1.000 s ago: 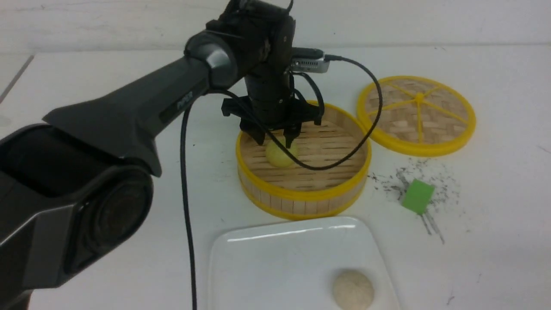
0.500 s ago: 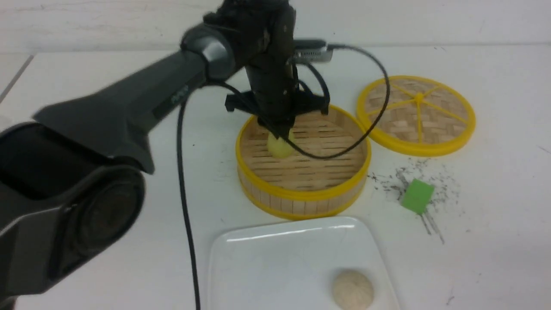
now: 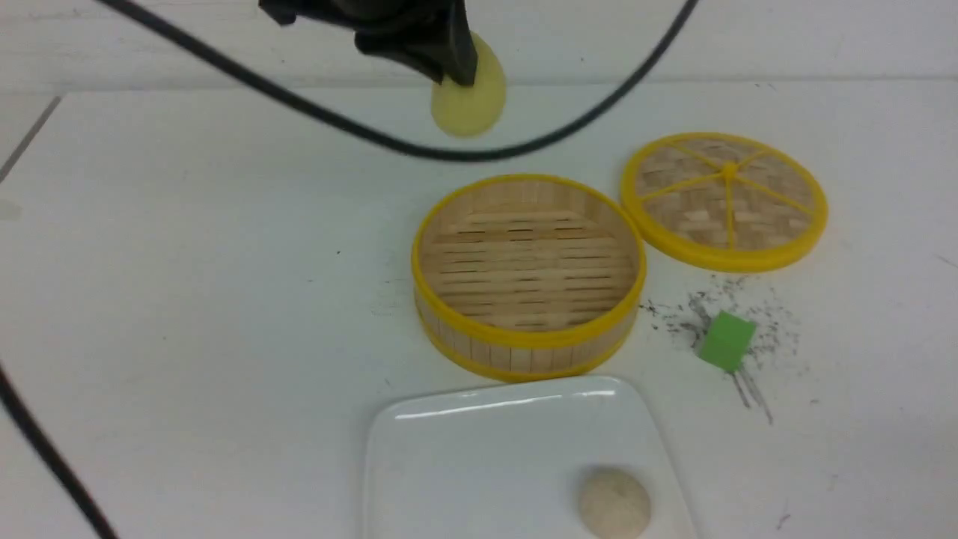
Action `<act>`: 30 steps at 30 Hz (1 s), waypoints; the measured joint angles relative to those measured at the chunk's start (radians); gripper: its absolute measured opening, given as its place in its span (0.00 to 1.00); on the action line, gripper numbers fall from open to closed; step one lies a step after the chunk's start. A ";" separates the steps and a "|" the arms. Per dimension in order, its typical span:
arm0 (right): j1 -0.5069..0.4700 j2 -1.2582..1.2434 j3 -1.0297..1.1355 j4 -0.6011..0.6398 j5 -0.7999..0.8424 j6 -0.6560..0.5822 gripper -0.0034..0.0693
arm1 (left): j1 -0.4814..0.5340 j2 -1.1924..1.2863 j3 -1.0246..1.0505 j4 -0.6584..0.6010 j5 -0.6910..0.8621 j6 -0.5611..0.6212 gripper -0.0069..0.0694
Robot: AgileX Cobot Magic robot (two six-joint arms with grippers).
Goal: Put the steamed buns into the plate on the white tablecloth.
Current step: 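Carry the bun from the bamboo steamer to the plate with the left gripper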
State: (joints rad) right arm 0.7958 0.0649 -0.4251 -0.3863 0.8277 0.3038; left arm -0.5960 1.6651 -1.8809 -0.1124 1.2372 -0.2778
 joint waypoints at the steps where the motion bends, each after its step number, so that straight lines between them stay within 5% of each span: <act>1: 0.000 -0.001 0.000 -0.001 0.000 0.001 0.11 | -0.021 -0.014 0.054 -0.004 0.000 0.006 0.12; 6: 0.000 -0.001 0.000 -0.001 0.001 0.003 0.11 | -0.142 -0.020 0.352 0.013 -0.016 -0.008 0.13; 13: 0.000 -0.004 0.000 0.000 0.003 0.005 0.13 | -0.255 0.040 0.632 0.089 -0.248 -0.188 0.17; 25: 0.000 -0.004 0.000 0.002 0.006 0.049 0.14 | -0.266 0.117 0.666 0.130 -0.376 -0.367 0.63; 30: 0.000 -0.004 0.000 0.018 0.007 0.051 0.15 | -0.266 0.117 0.583 0.172 -0.316 -0.368 0.67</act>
State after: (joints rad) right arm 0.7958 0.0609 -0.4251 -0.3684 0.8348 0.3547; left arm -0.8618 1.7818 -1.2981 0.0593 0.9211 -0.6459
